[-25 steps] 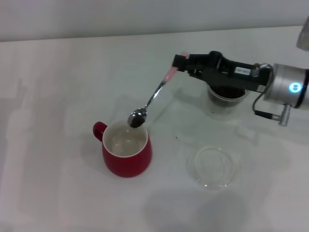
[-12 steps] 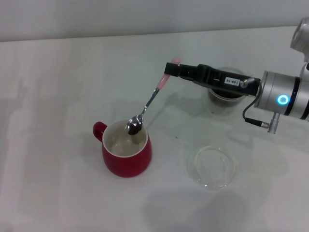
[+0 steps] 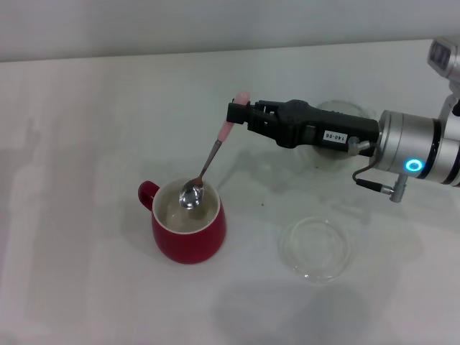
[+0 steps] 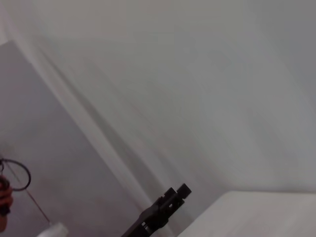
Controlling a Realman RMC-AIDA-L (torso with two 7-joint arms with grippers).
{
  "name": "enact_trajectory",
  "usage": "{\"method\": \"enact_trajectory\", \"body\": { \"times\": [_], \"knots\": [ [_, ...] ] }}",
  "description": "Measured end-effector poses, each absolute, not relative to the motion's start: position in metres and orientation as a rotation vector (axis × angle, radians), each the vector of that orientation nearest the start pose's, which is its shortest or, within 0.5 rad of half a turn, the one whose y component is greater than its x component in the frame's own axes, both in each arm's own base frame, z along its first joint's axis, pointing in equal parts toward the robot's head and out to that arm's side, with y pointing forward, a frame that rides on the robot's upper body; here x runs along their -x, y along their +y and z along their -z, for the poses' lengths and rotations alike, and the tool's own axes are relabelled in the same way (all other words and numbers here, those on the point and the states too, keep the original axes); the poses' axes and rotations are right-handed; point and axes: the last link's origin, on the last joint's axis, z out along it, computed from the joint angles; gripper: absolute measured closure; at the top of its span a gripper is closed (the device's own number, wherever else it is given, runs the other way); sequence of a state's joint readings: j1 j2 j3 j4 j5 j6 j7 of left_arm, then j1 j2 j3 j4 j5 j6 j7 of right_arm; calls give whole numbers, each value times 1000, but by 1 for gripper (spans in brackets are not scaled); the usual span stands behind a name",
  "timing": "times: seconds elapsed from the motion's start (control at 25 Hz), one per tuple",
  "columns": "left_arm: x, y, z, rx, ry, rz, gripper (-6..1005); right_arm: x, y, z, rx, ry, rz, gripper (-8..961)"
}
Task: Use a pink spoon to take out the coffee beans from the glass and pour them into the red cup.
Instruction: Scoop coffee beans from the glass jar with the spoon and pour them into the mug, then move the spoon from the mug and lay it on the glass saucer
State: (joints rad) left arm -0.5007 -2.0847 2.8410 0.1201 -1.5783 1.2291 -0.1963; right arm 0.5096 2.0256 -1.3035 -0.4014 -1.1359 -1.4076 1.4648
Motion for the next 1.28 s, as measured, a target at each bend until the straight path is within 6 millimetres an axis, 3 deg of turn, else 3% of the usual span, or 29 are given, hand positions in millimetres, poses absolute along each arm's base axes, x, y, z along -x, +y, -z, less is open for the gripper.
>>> {"method": "enact_trajectory", "body": {
  "times": [0.28, 0.48, 0.64, 0.8, 1.0, 1.28],
  "knots": [
    [332, 337, 1, 1438, -628, 765, 119, -236, 332, 26, 2469, 971, -1237, 811],
    [334, 335, 1, 1435, -634, 761, 119, -255, 320, -8, 2332, 1032, -1395, 811],
    [335, 334, 1, 1432, -635, 760, 119, -279, 298, -39, 2252, 1119, -1487, 810],
    [335, 334, 0, 1431, -633, 757, 119, -300, 276, -55, 2221, 1238, -1506, 810],
    [335, 335, 0, 1434, -629, 756, 119, -324, 261, -50, 2149, 1400, -1434, 811],
    [336, 334, -1, 1433, -626, 756, 121, -338, 268, -31, 2145, 1502, -1236, 811]
  ]
}}
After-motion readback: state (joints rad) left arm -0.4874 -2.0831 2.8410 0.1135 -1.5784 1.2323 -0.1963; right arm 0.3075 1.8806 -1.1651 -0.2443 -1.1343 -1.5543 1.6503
